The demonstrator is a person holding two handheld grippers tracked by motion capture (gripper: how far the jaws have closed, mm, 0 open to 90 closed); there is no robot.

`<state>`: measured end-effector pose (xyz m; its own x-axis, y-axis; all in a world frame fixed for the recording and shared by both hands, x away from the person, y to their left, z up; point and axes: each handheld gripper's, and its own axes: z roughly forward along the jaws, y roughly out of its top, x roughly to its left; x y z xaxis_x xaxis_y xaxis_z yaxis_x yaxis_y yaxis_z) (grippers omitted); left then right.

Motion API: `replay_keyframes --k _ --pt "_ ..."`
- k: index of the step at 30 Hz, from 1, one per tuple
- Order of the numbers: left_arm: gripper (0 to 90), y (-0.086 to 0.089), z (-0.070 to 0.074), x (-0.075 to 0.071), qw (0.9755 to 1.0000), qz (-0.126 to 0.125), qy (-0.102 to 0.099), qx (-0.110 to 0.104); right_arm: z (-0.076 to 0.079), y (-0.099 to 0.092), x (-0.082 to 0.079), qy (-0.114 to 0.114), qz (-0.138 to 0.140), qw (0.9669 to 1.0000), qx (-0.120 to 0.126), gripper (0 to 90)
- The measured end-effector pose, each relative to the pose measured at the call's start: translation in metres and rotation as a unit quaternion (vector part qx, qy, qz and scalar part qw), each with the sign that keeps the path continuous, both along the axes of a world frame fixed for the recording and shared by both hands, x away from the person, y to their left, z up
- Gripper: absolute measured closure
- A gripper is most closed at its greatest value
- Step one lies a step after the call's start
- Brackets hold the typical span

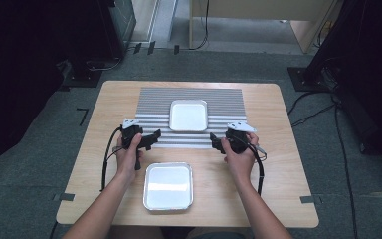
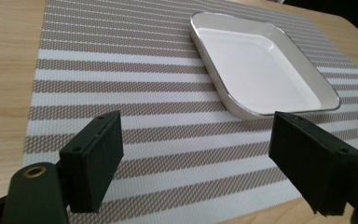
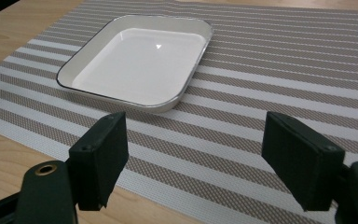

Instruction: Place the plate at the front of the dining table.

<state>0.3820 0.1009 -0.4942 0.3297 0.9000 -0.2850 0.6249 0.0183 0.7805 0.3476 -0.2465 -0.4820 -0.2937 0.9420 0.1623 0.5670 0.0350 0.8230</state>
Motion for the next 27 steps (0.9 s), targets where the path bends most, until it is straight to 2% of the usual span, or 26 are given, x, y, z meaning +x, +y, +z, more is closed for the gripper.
replay_keyframes --k 7,12,15,19,27 --pt "16.3 0.013 -0.001 -0.013 0.9999 0.001 -0.006 0.010 0.000 -0.018 -0.013 0.002 -0.009 1.0000 0.000 21.8" --pt "15.4 0.021 0.000 -0.023 0.9999 -0.004 -0.011 0.006 0.001 -0.032 -0.023 0.002 -0.016 0.9999 0.000 21.3" --pt "14.2 0.027 0.001 -0.029 0.9998 -0.007 -0.014 0.010 0.001 -0.042 -0.030 0.002 -0.020 0.9998 0.001 21.1" --pt "13.6 0.033 0.001 -0.037 0.9997 0.003 -0.018 0.019 0.000 -0.054 -0.038 0.004 -0.029 0.9996 0.000 21.0" --pt "11.4 0.045 0.001 -0.053 0.9995 -0.003 -0.022 0.024 -0.006 -0.076 -0.058 0.012 -0.038 0.9992 -0.005 20.3"
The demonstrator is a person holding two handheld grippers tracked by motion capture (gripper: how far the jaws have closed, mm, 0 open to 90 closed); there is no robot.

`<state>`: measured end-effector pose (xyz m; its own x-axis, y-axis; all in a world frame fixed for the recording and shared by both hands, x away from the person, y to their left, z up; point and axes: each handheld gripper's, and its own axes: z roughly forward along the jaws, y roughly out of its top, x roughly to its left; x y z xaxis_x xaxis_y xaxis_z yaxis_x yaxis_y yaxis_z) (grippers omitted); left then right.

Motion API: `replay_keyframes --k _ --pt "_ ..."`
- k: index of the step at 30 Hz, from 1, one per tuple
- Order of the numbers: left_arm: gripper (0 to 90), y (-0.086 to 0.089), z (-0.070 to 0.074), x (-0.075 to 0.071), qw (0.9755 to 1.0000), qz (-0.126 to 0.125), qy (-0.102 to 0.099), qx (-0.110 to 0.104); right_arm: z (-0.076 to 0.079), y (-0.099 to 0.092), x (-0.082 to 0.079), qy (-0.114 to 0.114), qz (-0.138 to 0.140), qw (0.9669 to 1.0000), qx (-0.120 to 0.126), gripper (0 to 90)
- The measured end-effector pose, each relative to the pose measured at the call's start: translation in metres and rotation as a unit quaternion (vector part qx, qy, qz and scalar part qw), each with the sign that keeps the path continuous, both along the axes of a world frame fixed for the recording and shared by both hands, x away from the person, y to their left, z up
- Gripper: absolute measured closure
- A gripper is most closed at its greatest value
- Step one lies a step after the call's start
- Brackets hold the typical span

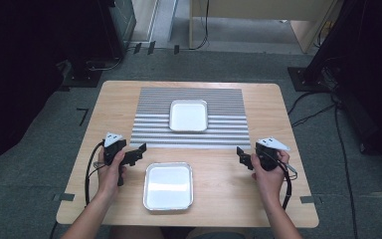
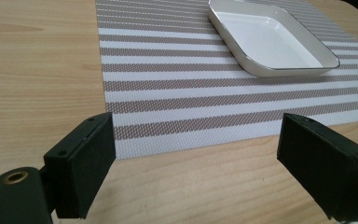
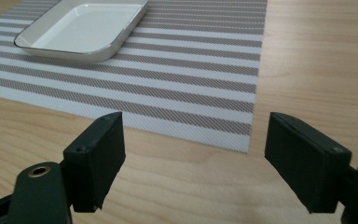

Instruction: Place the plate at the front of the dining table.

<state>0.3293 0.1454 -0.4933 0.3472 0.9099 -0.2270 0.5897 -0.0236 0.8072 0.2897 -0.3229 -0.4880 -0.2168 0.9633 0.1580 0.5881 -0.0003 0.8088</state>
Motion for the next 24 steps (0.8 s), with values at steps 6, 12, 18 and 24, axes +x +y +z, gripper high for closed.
replay_keyframes --k 6,12,18,24 --pt "10.4 0.011 0.000 -0.014 0.9999 -0.001 -0.003 0.015 -0.006 -0.015 -0.014 0.007 -0.009 0.9999 0.000 20.0" --pt "10.1 0.022 0.000 -0.027 0.9999 0.001 -0.005 0.017 -0.007 -0.027 -0.026 0.008 -0.017 0.9998 0.000 19.8" --pt "10.1 0.032 -0.003 -0.040 0.9998 0.001 -0.008 0.020 -0.011 -0.039 -0.039 0.013 -0.026 0.9996 -0.003 19.8" --pt "10.1 0.045 -0.011 -0.053 0.9998 0.011 0.000 0.016 -0.014 -0.056 -0.054 0.013 -0.043 0.9990 -0.002 19.9"
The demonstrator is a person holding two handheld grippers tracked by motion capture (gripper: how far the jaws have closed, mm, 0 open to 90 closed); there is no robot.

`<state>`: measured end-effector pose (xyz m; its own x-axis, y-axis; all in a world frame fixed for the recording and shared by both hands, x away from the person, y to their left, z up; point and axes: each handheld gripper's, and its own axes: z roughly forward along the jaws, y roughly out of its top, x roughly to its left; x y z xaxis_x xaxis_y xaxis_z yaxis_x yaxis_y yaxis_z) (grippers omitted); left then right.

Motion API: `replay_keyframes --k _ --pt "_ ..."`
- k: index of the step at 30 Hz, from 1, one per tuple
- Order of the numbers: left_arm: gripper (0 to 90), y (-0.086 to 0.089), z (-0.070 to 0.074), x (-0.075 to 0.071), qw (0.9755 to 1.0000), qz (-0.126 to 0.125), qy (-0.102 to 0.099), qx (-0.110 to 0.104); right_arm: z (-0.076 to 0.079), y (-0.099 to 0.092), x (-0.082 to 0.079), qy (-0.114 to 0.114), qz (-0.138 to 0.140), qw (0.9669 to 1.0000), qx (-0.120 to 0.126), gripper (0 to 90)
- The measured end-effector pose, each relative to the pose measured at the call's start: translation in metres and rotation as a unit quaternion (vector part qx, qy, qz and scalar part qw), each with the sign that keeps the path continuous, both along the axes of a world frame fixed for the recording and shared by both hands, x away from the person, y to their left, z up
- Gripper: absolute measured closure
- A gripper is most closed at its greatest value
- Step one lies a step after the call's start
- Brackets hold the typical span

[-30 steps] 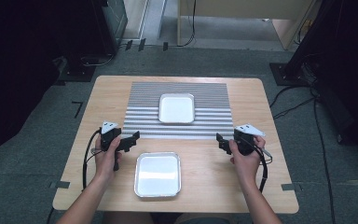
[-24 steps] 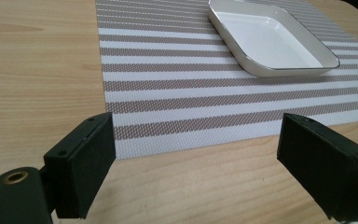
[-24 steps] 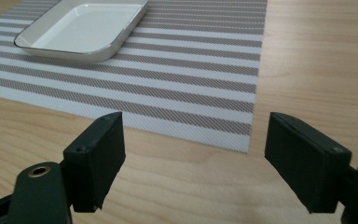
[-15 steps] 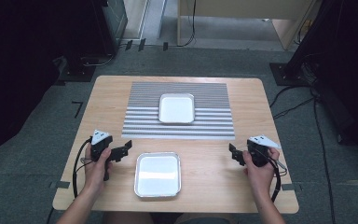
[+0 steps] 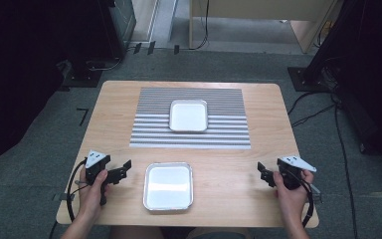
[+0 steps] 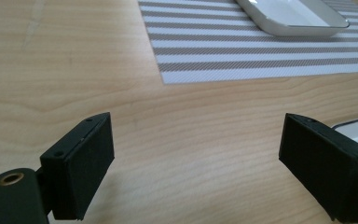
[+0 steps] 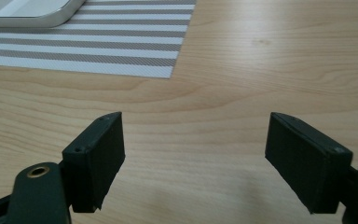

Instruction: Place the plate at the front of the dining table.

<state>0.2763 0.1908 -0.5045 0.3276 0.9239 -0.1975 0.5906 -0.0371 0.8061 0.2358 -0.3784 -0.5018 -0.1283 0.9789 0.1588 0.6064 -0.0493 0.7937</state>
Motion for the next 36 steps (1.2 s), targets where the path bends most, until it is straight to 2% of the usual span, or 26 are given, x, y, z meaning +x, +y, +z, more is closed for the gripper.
replay_keyframes --k 5,12,14,16,19,24,26,31,34,36 --pt "10.1 0.012 -0.006 -0.010 0.9999 0.011 0.005 0.001 -0.002 -0.012 -0.013 0.002 -0.009 0.9999 -0.008 19.9" --pt "10.1 0.024 -0.011 -0.024 0.9995 0.020 0.009 0.022 -0.010 -0.029 -0.026 0.014 -0.025 0.9995 -0.016 17.7" --pt "10.1 0.028 -0.012 -0.026 0.9995 0.023 0.013 0.019 -0.011 -0.033 -0.028 0.019 -0.029 0.9993 -0.015 17.4" --pt "10.1 0.033 -0.011 -0.028 0.9991 0.027 0.013 0.031 -0.013 -0.037 -0.031 0.024 -0.032 0.9991 -0.013 17.1" --pt "10.1 0.037 -0.011 -0.032 0.9978 0.028 0.008 0.059 -0.016 -0.042 -0.035 0.029 -0.037 0.9988 -0.017 17.0" --pt "10.1 0.042 -0.011 -0.039 0.9968 0.032 0.013 0.072 -0.021 -0.044 -0.041 0.044 -0.040 0.9979 -0.025 16.8" --pt "10.2 0.044 -0.012 -0.040 0.9963 0.032 0.020 0.077 -0.022 -0.042 -0.044 0.042 -0.040 0.9977 -0.035 16.8" --pt "10.2 0.044 -0.012 -0.043 0.9962 0.027 0.028 0.077 -0.023 -0.035 -0.044 0.047 -0.036 0.9958 -0.070 16.4" --pt "10.1 0.045 -0.013 -0.042 0.9965 0.026 0.033 0.072 -0.023 -0.034 -0.044 0.047 -0.034 0.9959 -0.069 16.1" --pt "10.2 0.046 -0.013 -0.042 0.9971 0.028 0.036 0.062 -0.023 -0.034 -0.044 0.048 -0.034 0.9959 -0.069 15.9"
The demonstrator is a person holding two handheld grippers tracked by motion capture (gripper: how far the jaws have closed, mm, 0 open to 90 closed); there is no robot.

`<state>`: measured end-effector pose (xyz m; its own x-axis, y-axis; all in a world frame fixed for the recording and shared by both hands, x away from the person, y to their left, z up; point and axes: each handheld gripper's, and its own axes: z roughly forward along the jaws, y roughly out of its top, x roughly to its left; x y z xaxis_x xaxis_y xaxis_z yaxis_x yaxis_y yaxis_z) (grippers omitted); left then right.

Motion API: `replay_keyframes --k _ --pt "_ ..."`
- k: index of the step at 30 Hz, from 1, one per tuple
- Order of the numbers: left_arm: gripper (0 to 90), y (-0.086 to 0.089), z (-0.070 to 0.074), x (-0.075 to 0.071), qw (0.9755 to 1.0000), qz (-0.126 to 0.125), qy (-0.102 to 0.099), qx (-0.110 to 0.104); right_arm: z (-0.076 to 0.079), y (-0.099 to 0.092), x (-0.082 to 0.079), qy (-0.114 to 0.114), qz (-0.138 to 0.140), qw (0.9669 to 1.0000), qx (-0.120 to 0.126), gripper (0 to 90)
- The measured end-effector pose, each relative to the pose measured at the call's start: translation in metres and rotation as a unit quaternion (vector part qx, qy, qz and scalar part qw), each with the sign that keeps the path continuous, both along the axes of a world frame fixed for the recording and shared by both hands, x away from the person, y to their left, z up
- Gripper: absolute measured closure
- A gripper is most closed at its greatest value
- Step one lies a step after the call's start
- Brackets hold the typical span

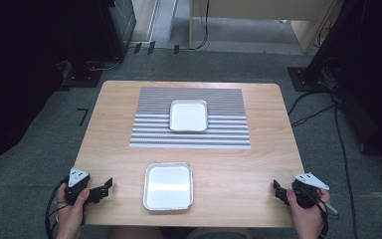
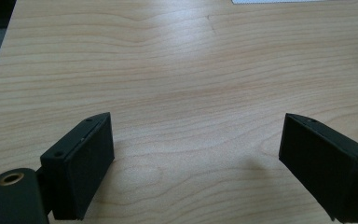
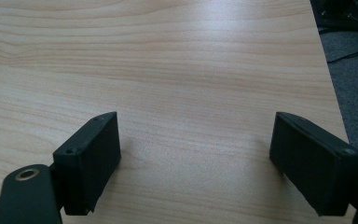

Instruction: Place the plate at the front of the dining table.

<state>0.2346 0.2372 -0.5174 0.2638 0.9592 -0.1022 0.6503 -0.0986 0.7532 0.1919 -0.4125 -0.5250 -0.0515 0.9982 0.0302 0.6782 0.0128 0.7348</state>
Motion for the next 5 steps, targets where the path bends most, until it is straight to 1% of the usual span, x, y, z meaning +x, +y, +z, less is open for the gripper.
replay_keyframes --k 2,4,5 --pt "10.2 0.0016 -0.0003 0.0008 1.0000 0.001 0.004 -0.008 0.0000 0.0001 -0.0001 0.000 0.000 1.0000 0.000 15.9" --pt "10.2 0.0015 -0.0003 0.0007 1.0000 0.001 0.004 -0.007 0.0000 0.0002 -0.0001 0.000 0.000 1.0000 0.000 15.9" --pt "10.2 0.0010 -0.0002 0.0007 1.0000 -0.001 0.005 -0.003 0.0000 0.0002 -0.0001 0.000 0.000 1.0000 0.000 15.9"
